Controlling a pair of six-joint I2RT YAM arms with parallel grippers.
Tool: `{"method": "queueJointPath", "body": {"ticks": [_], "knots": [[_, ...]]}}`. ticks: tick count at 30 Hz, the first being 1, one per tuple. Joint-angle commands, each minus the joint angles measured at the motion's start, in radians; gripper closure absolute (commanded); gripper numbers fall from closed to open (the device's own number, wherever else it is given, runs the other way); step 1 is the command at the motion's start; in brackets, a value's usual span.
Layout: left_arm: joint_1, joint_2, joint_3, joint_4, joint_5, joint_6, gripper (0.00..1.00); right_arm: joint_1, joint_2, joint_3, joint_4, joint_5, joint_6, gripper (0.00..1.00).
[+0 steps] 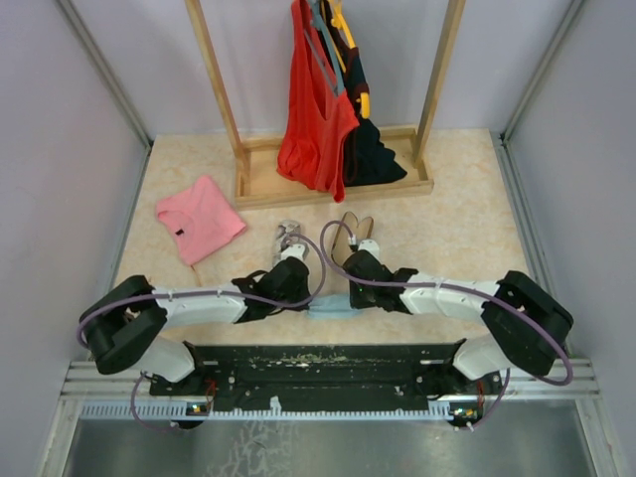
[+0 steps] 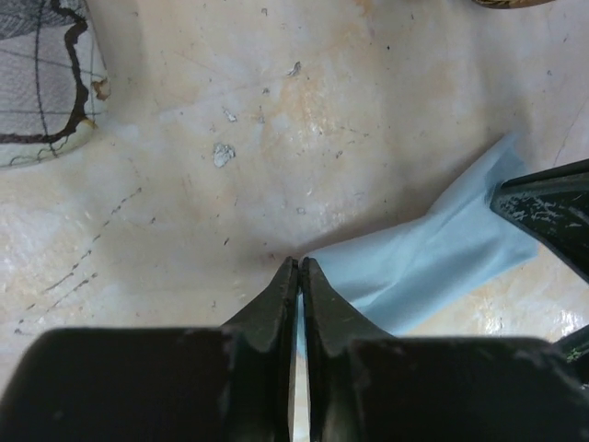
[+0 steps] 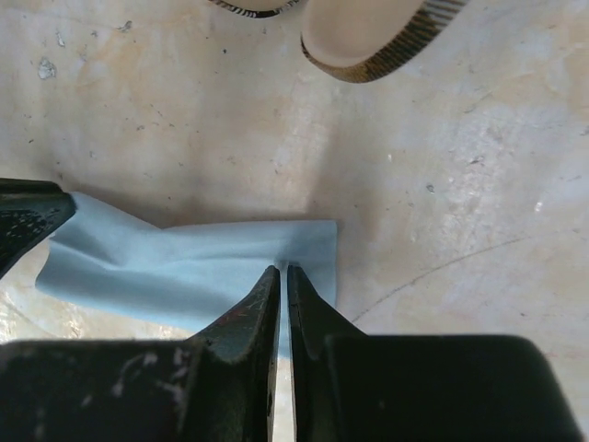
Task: Organize the sunglasses
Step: Fold the glasses cleaning cloth at the center of the board.
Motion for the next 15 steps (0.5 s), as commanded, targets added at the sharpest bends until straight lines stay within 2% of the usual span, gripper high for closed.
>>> {"method": "queueJointPath", "body": {"ticks": [1,11,13,15], "knots": [[0.006,-0.068,-0.012,-0.061,-0.003,0.012,0.87,-0.01,-0.082,0.019,-0.036,0.06,-0.006,0.91],[0.016,-0.109,0.0,-0.13,-0.073,0.01,0.9,-0.01,-0.199,0.013,-0.064,0.081,-0.024,0.87],[0.018,-0.114,-0.004,-0.138,-0.08,0.009,0.86,-0.01,-0.229,0.002,-0.036,0.061,-0.037,0.86],[0.02,-0.127,-0.011,-0.147,-0.089,0.009,0.78,-0.01,-0.26,-0.01,-0.013,0.038,-0.041,0.85]]}}
